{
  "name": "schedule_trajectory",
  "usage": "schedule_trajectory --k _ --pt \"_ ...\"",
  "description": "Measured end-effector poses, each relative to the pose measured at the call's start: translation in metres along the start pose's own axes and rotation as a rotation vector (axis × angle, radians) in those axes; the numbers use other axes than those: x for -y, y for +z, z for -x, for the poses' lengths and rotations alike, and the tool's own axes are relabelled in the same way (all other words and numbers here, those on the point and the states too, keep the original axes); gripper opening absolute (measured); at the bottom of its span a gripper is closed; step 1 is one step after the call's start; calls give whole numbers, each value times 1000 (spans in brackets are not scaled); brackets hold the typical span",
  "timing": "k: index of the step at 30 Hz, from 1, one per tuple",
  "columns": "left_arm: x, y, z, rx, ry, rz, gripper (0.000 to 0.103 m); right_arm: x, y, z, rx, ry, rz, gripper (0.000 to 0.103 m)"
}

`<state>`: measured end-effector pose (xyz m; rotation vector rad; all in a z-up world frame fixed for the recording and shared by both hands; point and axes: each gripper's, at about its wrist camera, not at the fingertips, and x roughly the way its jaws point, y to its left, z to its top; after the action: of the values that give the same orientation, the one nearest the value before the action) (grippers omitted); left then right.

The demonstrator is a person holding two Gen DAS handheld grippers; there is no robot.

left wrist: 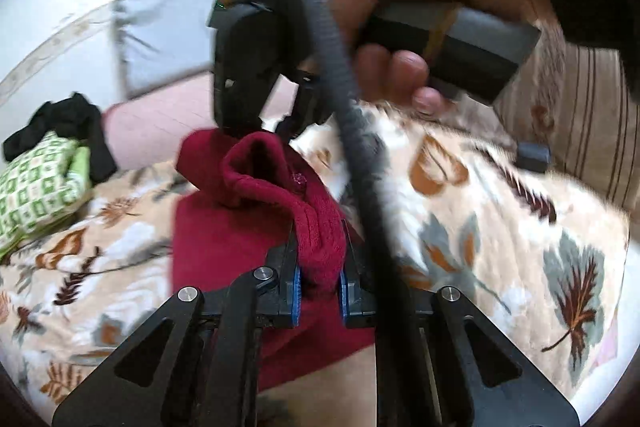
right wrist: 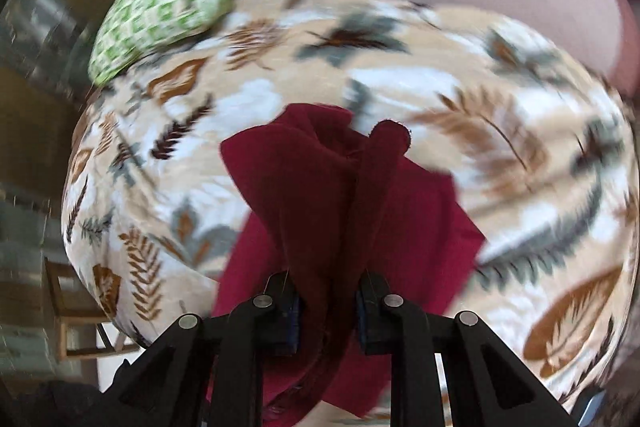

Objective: Fold small clothes

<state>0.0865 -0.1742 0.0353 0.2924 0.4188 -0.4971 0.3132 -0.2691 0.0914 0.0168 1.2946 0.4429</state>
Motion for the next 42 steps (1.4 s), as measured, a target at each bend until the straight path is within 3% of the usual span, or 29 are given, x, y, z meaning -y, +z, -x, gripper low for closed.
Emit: schedule_trajectory --k 2,4,6,9,11,13,16,18,20,22,24,25,26,27,29,31,33,36,39,41,42 --pt "15 -7 -16 -84 -35 -32 23 21 -6 -11 17 16 -58 21" --pt "24 -17 -18 -130 -113 -39 23 41 -13 -24 34 -3 -122 31" --pt "32 -24 -11 -145 -185 -72 23 65 -21 -33 56 -60 -210 33" --pt "24 -28 17 -104 -246 -59 23 89 -35 -19 155 5 -344 34" --pt "2 -30 39 -64 -230 -9 23 89 -47 4 252 42 -349 34" --pt "-33 -32 52 -50 -176 75 23 76 -59 25 324 75 -272 34" --pt "-76 -40 50 -67 -80 187 23 37 -87 56 446 100 -10 34" --pt "-101 -43 33 -121 -90 284 23 6 -108 62 495 109 160 34" --pt "-115 -44 8 -184 -159 390 23 -18 -121 51 479 103 282 34" --pt "-113 -54 -24 -298 -264 486 23 -40 -126 25 435 5 379 34" --pt "-104 -76 -45 -384 -317 548 22 -34 -126 -15 329 -83 371 34" --pt "-105 -79 -43 -373 -322 561 22 -22 -126 -37 264 -128 333 33" --pt "-105 -78 -40 -360 -319 560 20 -7 -129 -54 247 -118 282 32" --pt "-106 -74 -37 -363 -320 547 20 0 -133 -50 302 -72 247 32" --pt "-106 -64 -30 -359 -310 496 20 11 -132 -40 320 -10 168 31" --pt "-109 -48 -19 -311 -299 445 20 6 -132 -30 315 -5 190 31" --pt "-122 -21 -12 -206 -262 423 20 -3 -132 -10 334 36 232 31" --pt "-141 15 -38 -159 -200 429 20 -9 -119 19 471 46 225 33" --pt "-155 34 -96 -266 -136 431 20 -7 -89 19 526 -12 159 34" --pt "-158 20 -139 -421 -73 449 21 2 -64 -10 443 -115 130 34" --pt "-158 9 -151 -476 -82 469 22 12 -57 -31 367 -156 104 34"
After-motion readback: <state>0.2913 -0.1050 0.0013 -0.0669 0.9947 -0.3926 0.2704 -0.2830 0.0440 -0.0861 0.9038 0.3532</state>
